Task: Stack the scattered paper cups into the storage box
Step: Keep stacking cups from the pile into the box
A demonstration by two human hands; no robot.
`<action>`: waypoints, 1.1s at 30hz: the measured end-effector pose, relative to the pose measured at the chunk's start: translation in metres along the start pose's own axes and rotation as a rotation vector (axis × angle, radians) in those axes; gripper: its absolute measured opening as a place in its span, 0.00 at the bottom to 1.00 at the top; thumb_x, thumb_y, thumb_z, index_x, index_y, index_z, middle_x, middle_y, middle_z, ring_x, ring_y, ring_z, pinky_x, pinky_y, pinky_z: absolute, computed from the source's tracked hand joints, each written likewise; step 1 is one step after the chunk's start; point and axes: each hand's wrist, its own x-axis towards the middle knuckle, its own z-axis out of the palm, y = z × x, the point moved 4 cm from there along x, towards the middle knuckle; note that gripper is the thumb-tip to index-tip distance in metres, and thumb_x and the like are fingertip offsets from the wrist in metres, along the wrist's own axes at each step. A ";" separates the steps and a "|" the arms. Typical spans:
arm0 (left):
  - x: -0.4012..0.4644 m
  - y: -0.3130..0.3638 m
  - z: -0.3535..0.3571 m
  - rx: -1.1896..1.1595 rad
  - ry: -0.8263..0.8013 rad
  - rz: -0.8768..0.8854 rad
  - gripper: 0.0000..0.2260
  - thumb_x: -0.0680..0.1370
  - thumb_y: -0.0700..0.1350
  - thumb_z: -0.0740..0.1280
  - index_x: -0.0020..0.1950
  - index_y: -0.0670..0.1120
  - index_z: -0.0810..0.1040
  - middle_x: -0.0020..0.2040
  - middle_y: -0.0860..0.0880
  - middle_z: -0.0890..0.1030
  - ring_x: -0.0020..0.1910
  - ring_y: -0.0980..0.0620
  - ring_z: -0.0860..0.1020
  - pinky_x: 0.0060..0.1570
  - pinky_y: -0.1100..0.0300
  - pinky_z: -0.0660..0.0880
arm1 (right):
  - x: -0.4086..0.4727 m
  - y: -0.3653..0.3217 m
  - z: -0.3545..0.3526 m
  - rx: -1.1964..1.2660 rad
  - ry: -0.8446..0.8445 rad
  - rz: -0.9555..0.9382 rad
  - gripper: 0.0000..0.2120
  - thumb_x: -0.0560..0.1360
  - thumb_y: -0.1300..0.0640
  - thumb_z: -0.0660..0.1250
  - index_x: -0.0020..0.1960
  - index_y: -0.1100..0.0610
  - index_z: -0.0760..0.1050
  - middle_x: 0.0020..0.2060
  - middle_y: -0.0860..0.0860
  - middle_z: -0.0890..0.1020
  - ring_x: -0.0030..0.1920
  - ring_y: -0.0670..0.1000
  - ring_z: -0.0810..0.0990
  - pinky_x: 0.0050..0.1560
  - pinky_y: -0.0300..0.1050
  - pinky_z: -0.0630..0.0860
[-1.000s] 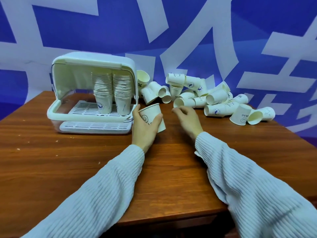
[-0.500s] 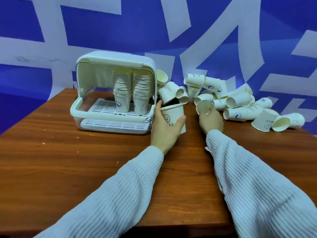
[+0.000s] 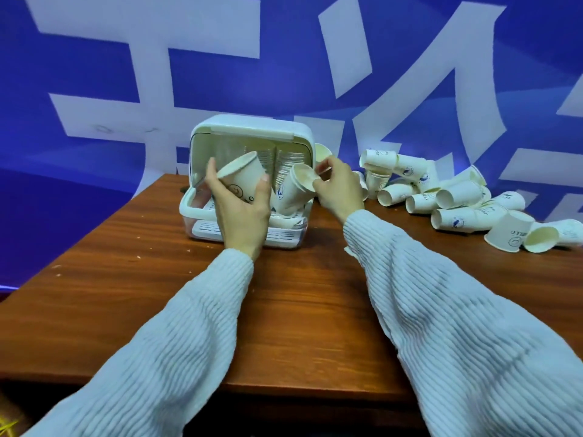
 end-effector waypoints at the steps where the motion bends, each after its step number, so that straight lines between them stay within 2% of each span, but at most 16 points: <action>1: 0.003 -0.002 -0.006 0.025 -0.005 -0.002 0.39 0.78 0.51 0.74 0.82 0.50 0.54 0.70 0.54 0.67 0.65 0.57 0.70 0.62 0.72 0.68 | 0.001 -0.003 0.011 -0.078 -0.043 -0.010 0.10 0.74 0.60 0.67 0.54 0.53 0.81 0.52 0.54 0.86 0.55 0.58 0.82 0.55 0.47 0.76; 3: 0.006 -0.004 -0.016 0.083 -0.023 -0.008 0.39 0.78 0.51 0.74 0.81 0.52 0.55 0.70 0.53 0.69 0.62 0.58 0.71 0.56 0.78 0.66 | 0.001 -0.007 0.028 -0.167 -0.104 -0.013 0.11 0.75 0.60 0.66 0.55 0.53 0.82 0.53 0.56 0.86 0.58 0.60 0.81 0.58 0.50 0.77; 4: 0.006 -0.006 -0.019 0.103 -0.037 -0.014 0.39 0.77 0.51 0.75 0.81 0.53 0.55 0.71 0.52 0.70 0.62 0.58 0.71 0.55 0.76 0.67 | 0.000 -0.008 0.035 -0.192 -0.123 -0.010 0.11 0.75 0.60 0.65 0.55 0.53 0.82 0.54 0.56 0.85 0.58 0.61 0.81 0.58 0.51 0.77; 6: 0.008 -0.009 -0.022 0.120 -0.068 -0.022 0.39 0.77 0.50 0.75 0.81 0.54 0.57 0.72 0.51 0.71 0.62 0.58 0.71 0.58 0.69 0.67 | 0.000 -0.009 0.047 -0.231 -0.147 -0.006 0.12 0.76 0.61 0.65 0.56 0.53 0.83 0.55 0.56 0.85 0.59 0.61 0.80 0.56 0.49 0.75; 9: 0.013 -0.011 -0.025 0.151 -0.098 -0.019 0.38 0.76 0.50 0.76 0.80 0.53 0.59 0.71 0.52 0.71 0.63 0.57 0.71 0.61 0.66 0.67 | -0.001 -0.015 0.060 -0.263 -0.168 -0.014 0.14 0.78 0.61 0.64 0.58 0.52 0.83 0.56 0.56 0.85 0.59 0.61 0.80 0.57 0.49 0.75; 13: 0.020 -0.017 -0.026 0.189 -0.134 0.003 0.38 0.74 0.52 0.77 0.78 0.54 0.61 0.71 0.50 0.72 0.66 0.51 0.72 0.65 0.55 0.72 | 0.001 -0.022 0.068 -0.277 -0.205 -0.043 0.14 0.79 0.57 0.62 0.57 0.50 0.84 0.54 0.56 0.86 0.57 0.61 0.82 0.57 0.52 0.78; 17: 0.029 -0.020 -0.023 0.242 -0.165 0.013 0.38 0.73 0.52 0.78 0.77 0.53 0.61 0.68 0.53 0.71 0.67 0.51 0.71 0.64 0.59 0.70 | 0.000 -0.026 0.066 -0.279 -0.256 -0.081 0.14 0.79 0.53 0.62 0.58 0.48 0.84 0.55 0.53 0.86 0.57 0.58 0.82 0.58 0.51 0.79; 21: 0.044 -0.020 -0.019 0.248 -0.164 0.016 0.39 0.72 0.53 0.78 0.77 0.53 0.62 0.67 0.52 0.71 0.67 0.49 0.72 0.69 0.49 0.72 | 0.000 -0.028 0.060 -0.245 -0.297 -0.123 0.15 0.81 0.50 0.61 0.63 0.48 0.82 0.61 0.49 0.85 0.62 0.54 0.81 0.64 0.51 0.77; 23: 0.053 -0.015 -0.016 0.293 -0.157 0.047 0.39 0.72 0.52 0.78 0.77 0.51 0.62 0.69 0.49 0.70 0.68 0.48 0.71 0.69 0.50 0.71 | 0.000 -0.028 0.053 -0.192 -0.253 -0.133 0.15 0.82 0.49 0.61 0.63 0.49 0.81 0.61 0.48 0.84 0.62 0.52 0.81 0.64 0.52 0.77; 27: 0.072 -0.002 -0.003 0.394 -0.178 0.113 0.39 0.73 0.51 0.79 0.78 0.47 0.64 0.71 0.46 0.72 0.70 0.46 0.71 0.67 0.55 0.67 | -0.003 -0.022 0.041 -0.120 -0.173 -0.146 0.12 0.82 0.49 0.62 0.58 0.50 0.82 0.55 0.47 0.85 0.57 0.50 0.81 0.58 0.49 0.78; 29: 0.078 -0.004 0.008 0.463 -0.250 0.114 0.39 0.73 0.51 0.79 0.78 0.46 0.65 0.73 0.45 0.72 0.71 0.45 0.70 0.68 0.55 0.66 | -0.005 -0.016 0.037 -0.101 -0.165 -0.144 0.11 0.82 0.48 0.63 0.57 0.50 0.82 0.54 0.47 0.86 0.55 0.50 0.81 0.56 0.49 0.78; 33: 0.074 -0.025 0.030 0.718 -0.523 0.109 0.40 0.72 0.55 0.78 0.78 0.46 0.65 0.73 0.42 0.73 0.72 0.42 0.71 0.70 0.49 0.68 | -0.010 -0.003 0.032 -0.090 -0.179 -0.130 0.12 0.82 0.48 0.63 0.57 0.51 0.82 0.53 0.48 0.85 0.53 0.49 0.80 0.52 0.45 0.74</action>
